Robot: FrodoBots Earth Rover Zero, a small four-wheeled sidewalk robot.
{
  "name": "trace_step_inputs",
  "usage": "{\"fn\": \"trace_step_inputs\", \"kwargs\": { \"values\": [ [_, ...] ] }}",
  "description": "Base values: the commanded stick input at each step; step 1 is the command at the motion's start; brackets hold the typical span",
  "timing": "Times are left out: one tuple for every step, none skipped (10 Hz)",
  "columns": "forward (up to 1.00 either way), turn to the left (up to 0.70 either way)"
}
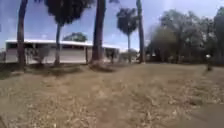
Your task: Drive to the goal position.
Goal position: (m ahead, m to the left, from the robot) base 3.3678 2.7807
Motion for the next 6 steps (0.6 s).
{"fn": "trace_step_inputs", "kwargs": {
  "values": [
    [0.00,0.00],
    [0.00,0.00],
    [0.00,0.00],
    [0.00,0.00],
    [0.00,0.70],
    [0.00,0.70]
  ]
}}
